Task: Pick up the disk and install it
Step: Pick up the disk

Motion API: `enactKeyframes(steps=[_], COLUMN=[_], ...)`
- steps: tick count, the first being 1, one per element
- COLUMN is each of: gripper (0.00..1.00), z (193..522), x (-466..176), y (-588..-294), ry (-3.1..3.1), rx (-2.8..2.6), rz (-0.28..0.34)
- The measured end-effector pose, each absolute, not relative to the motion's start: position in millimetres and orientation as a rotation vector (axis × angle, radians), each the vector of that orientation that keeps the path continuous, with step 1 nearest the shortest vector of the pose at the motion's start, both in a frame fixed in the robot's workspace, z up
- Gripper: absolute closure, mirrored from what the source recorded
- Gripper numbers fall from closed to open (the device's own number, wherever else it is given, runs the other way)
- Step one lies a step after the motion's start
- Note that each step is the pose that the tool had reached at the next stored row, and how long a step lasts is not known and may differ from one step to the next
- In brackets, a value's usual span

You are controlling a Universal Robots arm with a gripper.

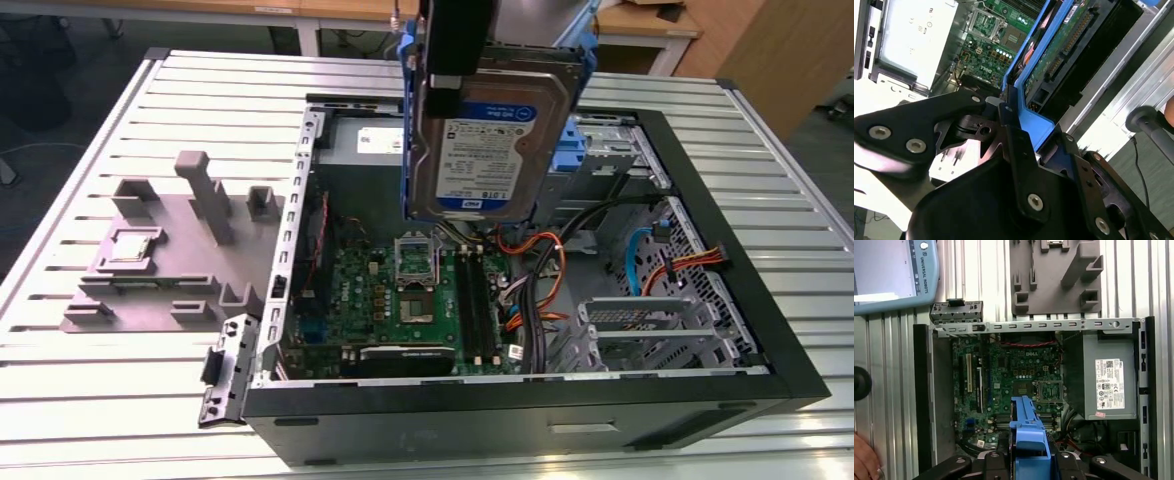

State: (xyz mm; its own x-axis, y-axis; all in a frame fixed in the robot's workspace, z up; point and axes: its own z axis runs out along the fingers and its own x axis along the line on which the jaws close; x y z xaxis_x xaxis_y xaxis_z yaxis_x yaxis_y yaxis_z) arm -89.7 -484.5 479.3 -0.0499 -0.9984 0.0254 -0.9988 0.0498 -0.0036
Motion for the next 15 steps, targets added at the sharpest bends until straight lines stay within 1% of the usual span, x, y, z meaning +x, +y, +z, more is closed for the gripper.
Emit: enactKeyframes(steps=[8, 15], gripper=[0.63, 0.63], z=[479.3, 479.0], x=[-88.9, -75.3], y=[-493.0, -493.4], ry=[-2.264, -2.263], rx=[2.153, 2.153], rz=[0.034, 0.034])
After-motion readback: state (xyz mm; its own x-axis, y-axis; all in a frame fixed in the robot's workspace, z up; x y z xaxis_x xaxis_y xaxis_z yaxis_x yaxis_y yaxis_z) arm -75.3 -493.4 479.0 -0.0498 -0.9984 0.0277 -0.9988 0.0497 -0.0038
